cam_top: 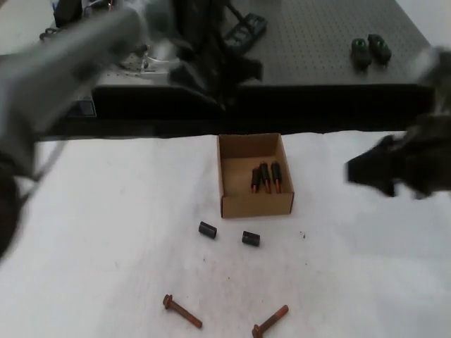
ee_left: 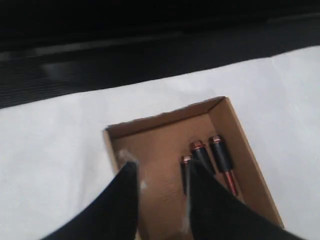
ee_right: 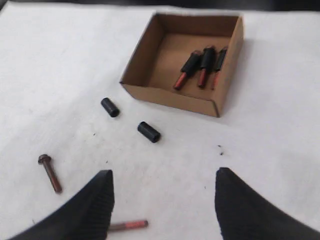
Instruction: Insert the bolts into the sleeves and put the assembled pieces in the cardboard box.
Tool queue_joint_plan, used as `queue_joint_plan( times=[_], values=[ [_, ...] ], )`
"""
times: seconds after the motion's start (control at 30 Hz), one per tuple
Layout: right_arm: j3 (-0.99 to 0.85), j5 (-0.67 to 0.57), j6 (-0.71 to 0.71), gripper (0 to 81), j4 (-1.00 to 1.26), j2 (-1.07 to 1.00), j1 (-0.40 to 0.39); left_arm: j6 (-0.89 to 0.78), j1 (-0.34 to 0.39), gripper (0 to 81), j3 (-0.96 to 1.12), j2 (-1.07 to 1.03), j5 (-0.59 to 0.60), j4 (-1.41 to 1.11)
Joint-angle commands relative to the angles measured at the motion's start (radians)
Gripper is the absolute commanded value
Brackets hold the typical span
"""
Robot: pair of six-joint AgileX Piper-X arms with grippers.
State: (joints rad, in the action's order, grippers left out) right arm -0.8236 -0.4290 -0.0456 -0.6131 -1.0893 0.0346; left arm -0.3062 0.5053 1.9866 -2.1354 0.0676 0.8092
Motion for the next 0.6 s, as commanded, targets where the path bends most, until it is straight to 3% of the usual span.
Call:
queue_joint_plan(
  times=[0.0, 0.2, 0.3, 0.57],
  values=[
    [-0.184, 0.082, -0.175, 43.8, -0.171, -0.274, -0.156, 0.034, -0.042, 24.0, -0.213, 0.238, -0.058, -0.052],
    [-0.435, 0.26, -0.33, 43.8, -0.346, -0.595, -0.359, 0.046, -0.076, 24.0, -0.542, 0.485, -0.058, -0.189],
    [-0.545, 0.353, -0.386, 43.8, -0.376, -0.726, -0.408, 0.066, -0.096, 24.0, -0.654, 0.593, -0.058, -0.205],
    [-0.721, 0.365, -0.399, 43.8, -0.517, -0.882, -0.474, 0.105, -0.151, 24.0, -0.815, 0.802, -0.06, -0.202]
  ],
)
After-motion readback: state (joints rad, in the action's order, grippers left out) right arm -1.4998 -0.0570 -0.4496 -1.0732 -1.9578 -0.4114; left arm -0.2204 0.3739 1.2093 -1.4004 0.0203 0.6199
